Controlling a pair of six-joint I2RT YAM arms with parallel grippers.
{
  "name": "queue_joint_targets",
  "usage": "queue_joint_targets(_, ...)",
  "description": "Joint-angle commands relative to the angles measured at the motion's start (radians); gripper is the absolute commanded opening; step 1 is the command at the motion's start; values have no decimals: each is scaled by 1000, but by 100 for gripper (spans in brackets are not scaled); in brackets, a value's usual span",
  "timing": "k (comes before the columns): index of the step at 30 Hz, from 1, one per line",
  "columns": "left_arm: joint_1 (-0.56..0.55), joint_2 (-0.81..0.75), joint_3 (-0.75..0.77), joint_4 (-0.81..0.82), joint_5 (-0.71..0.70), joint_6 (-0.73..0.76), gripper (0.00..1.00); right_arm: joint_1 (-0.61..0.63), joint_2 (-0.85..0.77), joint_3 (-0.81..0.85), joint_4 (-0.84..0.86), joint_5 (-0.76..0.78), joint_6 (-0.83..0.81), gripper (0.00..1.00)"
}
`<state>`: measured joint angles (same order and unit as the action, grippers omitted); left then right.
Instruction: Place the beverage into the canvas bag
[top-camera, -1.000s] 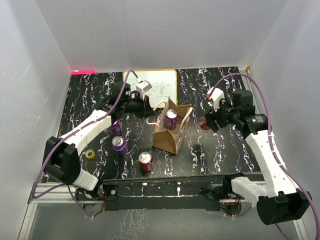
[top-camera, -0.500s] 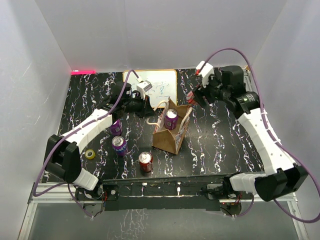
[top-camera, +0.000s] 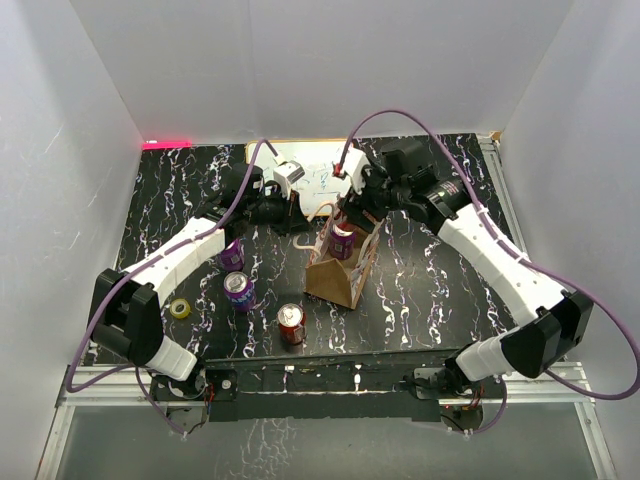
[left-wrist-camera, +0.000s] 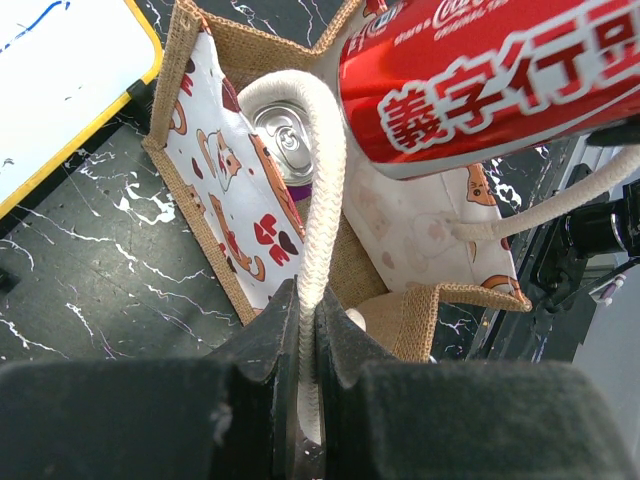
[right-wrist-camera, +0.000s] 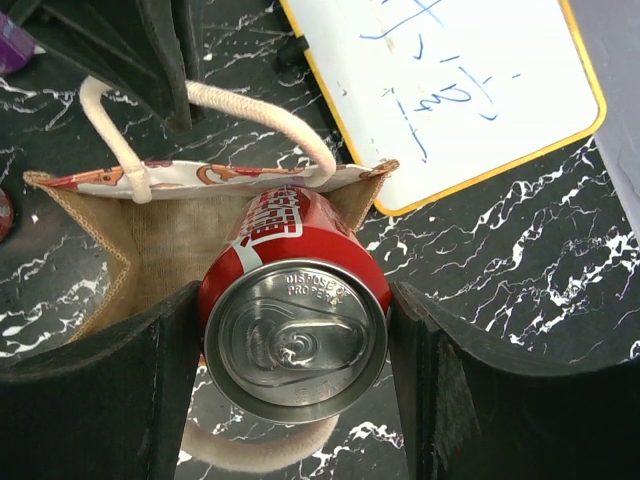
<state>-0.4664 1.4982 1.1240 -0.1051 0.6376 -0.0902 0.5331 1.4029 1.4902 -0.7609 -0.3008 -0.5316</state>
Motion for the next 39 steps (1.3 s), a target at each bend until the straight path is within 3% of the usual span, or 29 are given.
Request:
queue_joint_targets(1, 5, -15, 25, -7, 25, -3, 0, 36, -5, 27, 41, 57, -50, 8)
queue_joint_targets(15, 5, -27, 7, 2, 18, 12, 0, 67, 56, -12, -57, 204, -87, 8)
queue_joint_targets(39, 5, -50, -16, 9, 15, 28, 0, 67, 122, -145, 154, 370, 48, 8)
